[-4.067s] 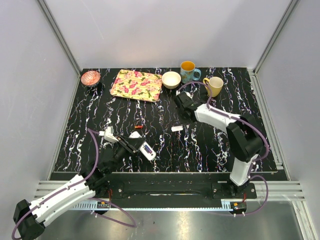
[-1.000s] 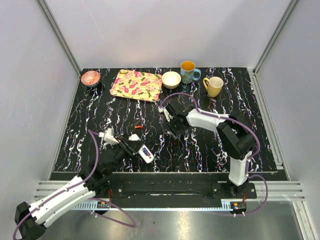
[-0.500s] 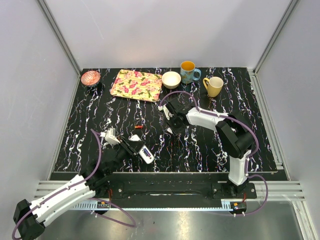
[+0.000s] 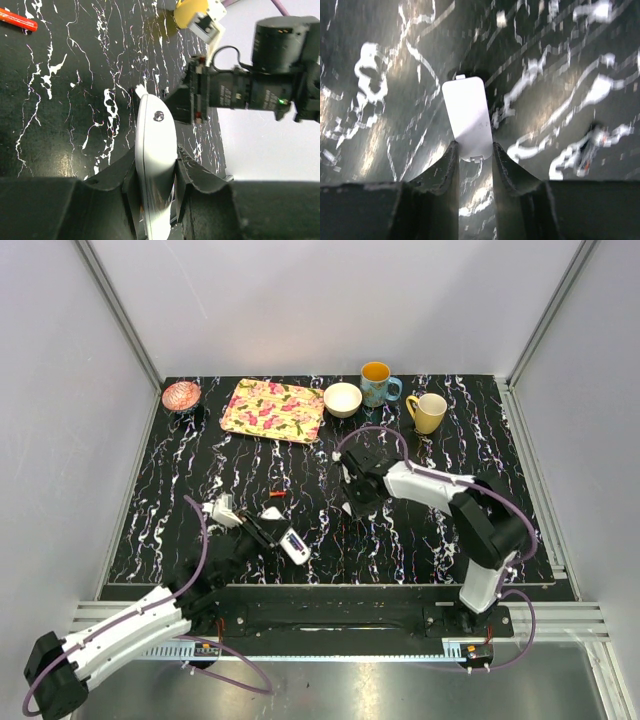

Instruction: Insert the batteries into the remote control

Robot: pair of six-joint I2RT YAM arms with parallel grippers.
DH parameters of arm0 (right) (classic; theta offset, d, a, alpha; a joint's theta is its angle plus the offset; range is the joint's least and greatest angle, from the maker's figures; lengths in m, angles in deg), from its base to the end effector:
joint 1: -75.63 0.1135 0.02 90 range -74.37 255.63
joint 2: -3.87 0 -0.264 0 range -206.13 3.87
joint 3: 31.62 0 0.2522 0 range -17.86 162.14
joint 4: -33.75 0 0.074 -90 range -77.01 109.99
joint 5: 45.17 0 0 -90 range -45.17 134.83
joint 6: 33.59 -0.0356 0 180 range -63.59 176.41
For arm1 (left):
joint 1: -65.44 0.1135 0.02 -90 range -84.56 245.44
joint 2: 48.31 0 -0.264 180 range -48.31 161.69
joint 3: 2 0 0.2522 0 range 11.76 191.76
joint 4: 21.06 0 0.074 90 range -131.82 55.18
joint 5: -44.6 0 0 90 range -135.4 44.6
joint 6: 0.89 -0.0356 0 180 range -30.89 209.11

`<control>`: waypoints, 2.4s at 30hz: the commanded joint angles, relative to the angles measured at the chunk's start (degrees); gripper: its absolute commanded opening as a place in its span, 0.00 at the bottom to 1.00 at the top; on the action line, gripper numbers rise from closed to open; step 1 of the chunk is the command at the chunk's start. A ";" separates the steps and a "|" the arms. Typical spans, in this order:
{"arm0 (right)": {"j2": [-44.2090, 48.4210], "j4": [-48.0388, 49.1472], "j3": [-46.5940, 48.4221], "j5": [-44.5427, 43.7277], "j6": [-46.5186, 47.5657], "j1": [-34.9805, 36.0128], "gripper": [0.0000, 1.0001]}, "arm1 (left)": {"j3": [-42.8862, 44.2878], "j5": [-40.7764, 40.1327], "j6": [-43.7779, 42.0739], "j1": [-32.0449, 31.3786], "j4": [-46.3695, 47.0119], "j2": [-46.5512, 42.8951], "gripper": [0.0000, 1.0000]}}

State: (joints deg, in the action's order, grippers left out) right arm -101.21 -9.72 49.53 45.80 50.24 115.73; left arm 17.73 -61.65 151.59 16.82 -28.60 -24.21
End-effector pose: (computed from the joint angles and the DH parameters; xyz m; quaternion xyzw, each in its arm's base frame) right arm 0.2760 0.2332 0.1649 -0.2877 0.9374 0.0846 0.1769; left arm 0.0976 -0.0957 0.1798 -0.1811 0.7525 -0.4521 0.4433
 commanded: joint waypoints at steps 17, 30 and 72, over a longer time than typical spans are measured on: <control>20.36 -45.59 24.26 1.40 -17.21 17.20 0.00 | 1.49 -5.02 8.97 0.19 47.63 28.97 0.00; 8.67 -51.58 35.87 3.60 -12.37 19.93 0.00 | -1.49 -3.35 16.00 -0.25 69.44 42.34 0.00; 1.37 -55.71 36.40 0.35 -11.76 21.78 0.00 | -1.85 1.66 13.29 -3.23 71.66 42.79 0.00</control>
State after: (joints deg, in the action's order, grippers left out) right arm -98.94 -56.63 84.44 49.38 37.82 136.84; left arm 15.11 -60.76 165.86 13.97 35.57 21.27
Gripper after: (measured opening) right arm 0.297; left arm 0.300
